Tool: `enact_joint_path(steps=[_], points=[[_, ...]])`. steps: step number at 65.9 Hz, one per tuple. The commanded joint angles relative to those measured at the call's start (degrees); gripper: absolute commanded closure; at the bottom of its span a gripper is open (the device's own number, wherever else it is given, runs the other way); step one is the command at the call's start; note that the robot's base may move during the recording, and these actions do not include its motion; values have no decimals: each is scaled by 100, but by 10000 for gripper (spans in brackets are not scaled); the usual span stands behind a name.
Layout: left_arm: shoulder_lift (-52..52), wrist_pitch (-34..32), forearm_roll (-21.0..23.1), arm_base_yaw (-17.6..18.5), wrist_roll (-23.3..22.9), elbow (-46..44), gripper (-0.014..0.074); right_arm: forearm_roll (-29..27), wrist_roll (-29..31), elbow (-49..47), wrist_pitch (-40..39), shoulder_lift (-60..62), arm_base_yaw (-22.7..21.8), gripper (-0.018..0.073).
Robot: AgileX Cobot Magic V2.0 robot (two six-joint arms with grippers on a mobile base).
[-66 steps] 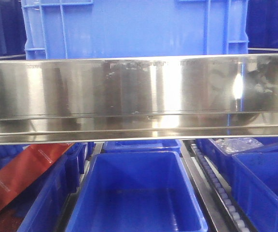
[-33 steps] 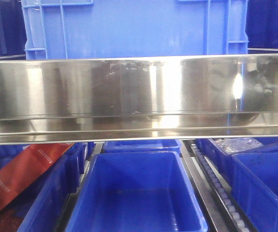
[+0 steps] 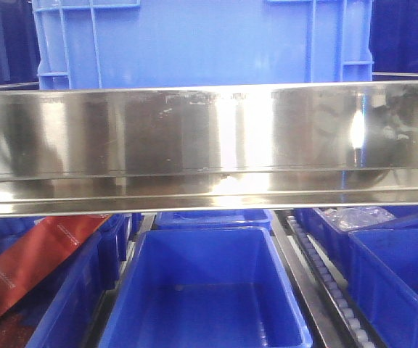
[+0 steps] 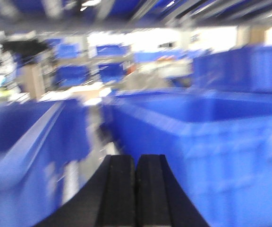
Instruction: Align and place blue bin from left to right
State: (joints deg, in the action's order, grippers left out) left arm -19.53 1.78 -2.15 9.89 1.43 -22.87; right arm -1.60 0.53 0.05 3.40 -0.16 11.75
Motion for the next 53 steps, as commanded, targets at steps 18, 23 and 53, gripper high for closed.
enact_joint_path(steps=[18,23,53], points=[[1419,-10,50,-668,39,1499,707,-34,41,-5,-94,16,-19,643],[1622,30,50,-683,39,1716,707,-34,41,-5,-94,16,-19,643],[1953,325,50,-683,39,2287,707,-34,41,-5,-94,16,-19,643]])
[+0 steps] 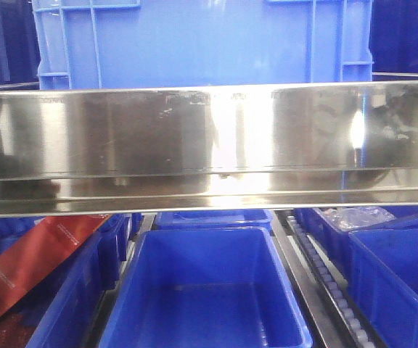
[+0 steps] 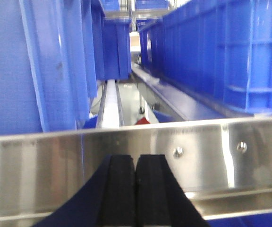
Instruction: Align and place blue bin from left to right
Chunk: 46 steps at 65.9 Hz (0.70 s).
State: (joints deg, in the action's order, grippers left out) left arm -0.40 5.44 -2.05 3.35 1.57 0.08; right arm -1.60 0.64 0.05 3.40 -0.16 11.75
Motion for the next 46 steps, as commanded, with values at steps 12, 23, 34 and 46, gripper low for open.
enact_joint_path(steps=[12,23,34,46], points=[[40,-83,40,-29,26,-8,707,-34,30,-5,-94,16,-19,643],[40,-83,40,-29,26,-8,707,-34,30,-5,-94,16,-19,643],[40,-83,40,-29,26,-8,707,-34,30,-5,-94,16,-19,643],[40,-83,40,-29,26,-8,707,-34,30,-5,-94,16,-19,643]])
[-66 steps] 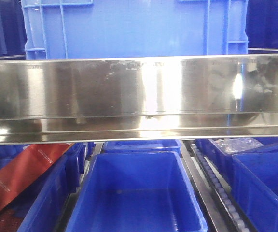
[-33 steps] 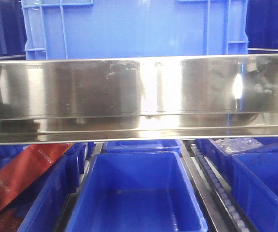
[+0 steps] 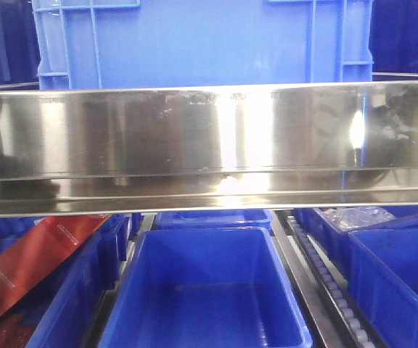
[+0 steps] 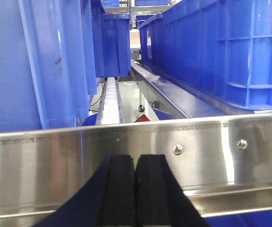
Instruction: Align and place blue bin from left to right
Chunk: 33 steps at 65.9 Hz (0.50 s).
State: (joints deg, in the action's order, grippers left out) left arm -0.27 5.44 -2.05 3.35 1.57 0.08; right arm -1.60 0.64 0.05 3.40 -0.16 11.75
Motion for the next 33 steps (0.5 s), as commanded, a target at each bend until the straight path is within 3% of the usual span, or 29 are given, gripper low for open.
enact_joint_path(steps=[1,33], points=[[27,-83,40,-29,26,-8,707,-34,30,-5,-94,16,-19,643],[27,-83,40,-29,26,-8,707,-34,30,-5,-94,16,-19,643]])
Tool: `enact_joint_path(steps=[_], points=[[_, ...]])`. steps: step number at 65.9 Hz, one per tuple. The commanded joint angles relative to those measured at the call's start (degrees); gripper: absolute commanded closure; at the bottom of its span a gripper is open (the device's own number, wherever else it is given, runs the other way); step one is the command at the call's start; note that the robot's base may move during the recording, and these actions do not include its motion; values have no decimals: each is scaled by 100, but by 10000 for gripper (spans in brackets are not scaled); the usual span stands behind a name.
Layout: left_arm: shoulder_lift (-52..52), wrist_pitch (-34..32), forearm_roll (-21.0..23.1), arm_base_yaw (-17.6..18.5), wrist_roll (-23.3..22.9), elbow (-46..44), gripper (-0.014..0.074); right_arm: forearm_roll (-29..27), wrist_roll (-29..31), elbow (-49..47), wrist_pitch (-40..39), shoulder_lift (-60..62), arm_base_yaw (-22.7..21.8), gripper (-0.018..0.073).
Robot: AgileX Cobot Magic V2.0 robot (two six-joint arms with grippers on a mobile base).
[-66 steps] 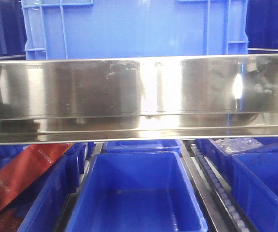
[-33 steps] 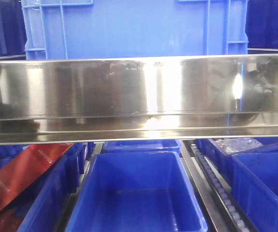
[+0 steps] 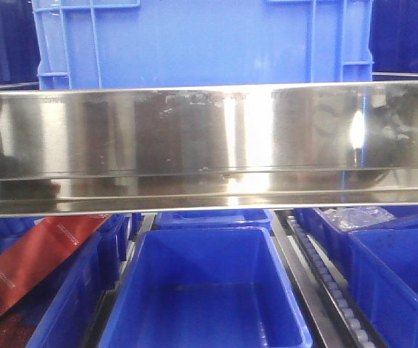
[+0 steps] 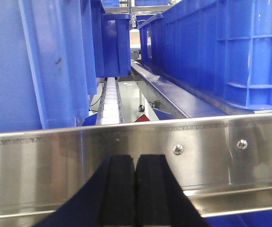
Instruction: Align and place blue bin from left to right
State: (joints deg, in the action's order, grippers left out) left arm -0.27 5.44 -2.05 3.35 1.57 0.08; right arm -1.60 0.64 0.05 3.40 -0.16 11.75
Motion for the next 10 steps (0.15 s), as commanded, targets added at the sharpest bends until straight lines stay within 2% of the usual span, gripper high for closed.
enact_joint_path(steps=[1,10], points=[[27,-83,40,-29,26,-8,707,-34,30,-5,-94,16,-19,643],[27,-83,40,-29,26,-8,707,-34,30,-5,-94,16,-19,643]])
